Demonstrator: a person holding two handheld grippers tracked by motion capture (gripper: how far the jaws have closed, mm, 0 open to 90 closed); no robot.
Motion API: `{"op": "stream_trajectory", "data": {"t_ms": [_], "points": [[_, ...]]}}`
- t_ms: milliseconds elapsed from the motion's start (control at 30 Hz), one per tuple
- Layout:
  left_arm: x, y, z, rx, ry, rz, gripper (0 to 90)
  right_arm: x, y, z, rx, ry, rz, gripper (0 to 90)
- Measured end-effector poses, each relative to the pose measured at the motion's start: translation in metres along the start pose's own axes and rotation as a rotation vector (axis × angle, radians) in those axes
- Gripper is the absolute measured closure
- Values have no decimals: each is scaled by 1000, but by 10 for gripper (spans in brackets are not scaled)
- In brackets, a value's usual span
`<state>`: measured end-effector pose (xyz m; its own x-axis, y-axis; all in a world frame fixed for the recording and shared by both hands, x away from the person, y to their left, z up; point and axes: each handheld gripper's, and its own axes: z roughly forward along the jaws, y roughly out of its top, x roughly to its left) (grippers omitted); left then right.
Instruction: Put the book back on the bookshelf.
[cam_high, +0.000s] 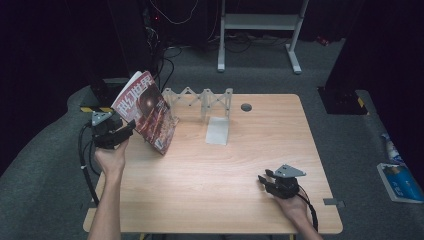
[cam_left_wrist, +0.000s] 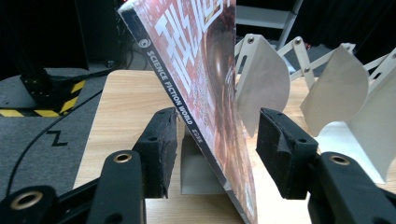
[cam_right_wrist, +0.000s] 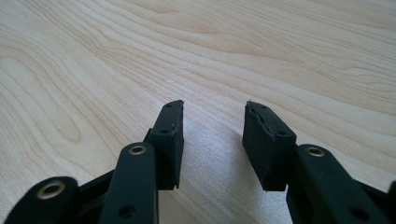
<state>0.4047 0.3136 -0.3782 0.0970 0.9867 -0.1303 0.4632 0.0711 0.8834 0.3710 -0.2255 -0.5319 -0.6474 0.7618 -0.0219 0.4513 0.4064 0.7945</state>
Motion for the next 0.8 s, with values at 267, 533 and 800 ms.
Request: {"op": "stream_trajectory", "data": {"t_ms": [267,533,800], "points": [[3,-2,-10,-18,-26,-27,478,0,0,0,0,0,0,581],[5,-5,-21,-40,-55,-51,477,0,0,0,0,0,0,581],[1,-13,-27,-36,-92,-58,468,0,0,0,0,1,1,579]]}}
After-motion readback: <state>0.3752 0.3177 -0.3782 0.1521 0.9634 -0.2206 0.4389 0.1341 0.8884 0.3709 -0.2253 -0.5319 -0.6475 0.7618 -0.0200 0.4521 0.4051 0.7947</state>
